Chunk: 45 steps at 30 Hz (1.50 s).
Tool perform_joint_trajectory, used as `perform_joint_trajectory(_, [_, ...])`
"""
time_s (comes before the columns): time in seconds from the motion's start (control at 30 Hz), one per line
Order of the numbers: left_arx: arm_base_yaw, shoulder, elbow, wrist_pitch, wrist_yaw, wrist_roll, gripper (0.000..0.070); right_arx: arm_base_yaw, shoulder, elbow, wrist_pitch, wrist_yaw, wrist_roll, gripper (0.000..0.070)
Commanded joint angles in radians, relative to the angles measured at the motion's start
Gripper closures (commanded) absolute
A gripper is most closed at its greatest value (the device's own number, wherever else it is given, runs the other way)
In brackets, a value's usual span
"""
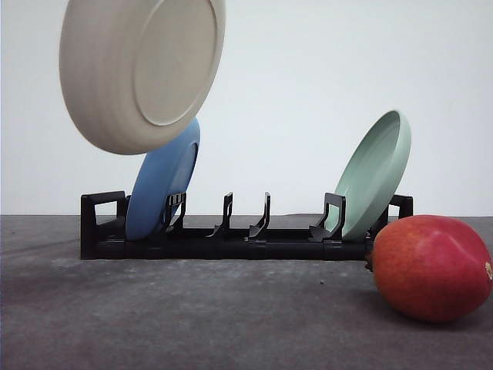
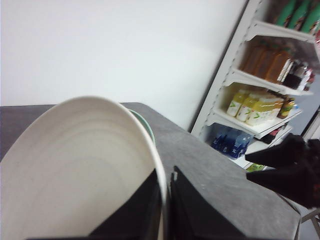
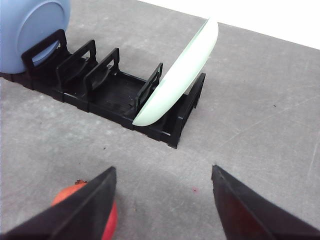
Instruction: Place pomegranate in white plate
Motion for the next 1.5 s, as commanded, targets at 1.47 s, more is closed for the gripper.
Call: perform_joint_trajectory(1.47, [-0.33,0.621,-0.127,0.193,-0.058,0.738,0.0682,0.005,0.003,0.01,0.002,0.0,0.04,0.0317])
